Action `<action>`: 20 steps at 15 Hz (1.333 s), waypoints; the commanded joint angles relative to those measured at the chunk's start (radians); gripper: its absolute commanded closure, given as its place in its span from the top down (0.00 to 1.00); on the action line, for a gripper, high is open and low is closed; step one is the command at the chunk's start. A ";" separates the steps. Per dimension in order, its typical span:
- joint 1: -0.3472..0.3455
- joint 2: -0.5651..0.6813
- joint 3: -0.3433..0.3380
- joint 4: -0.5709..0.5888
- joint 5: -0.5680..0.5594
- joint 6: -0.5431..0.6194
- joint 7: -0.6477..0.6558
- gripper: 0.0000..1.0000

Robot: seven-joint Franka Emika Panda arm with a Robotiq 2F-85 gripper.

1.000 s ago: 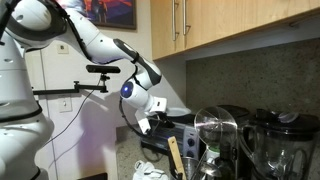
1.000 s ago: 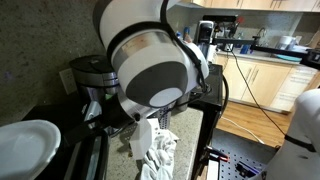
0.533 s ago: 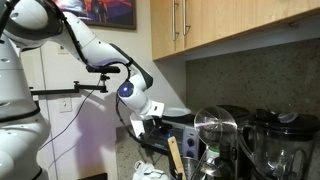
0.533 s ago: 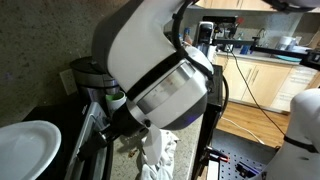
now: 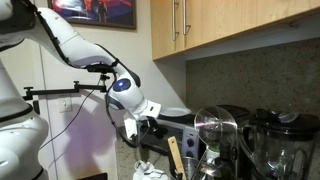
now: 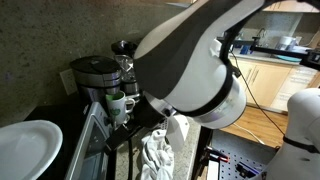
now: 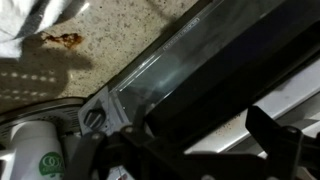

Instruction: Close the oven door

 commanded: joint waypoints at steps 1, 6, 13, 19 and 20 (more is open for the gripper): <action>0.000 -0.142 -0.016 -0.048 -0.039 -0.019 0.034 1.00; 0.000 -0.139 -0.010 0.000 -0.011 0.018 -0.003 1.00; -0.023 -0.142 -0.002 -0.049 -0.113 0.008 0.095 1.00; -0.206 -0.174 0.064 -0.084 -0.507 -0.105 0.368 1.00; -0.267 -0.206 0.083 -0.089 -0.596 -0.172 0.424 1.00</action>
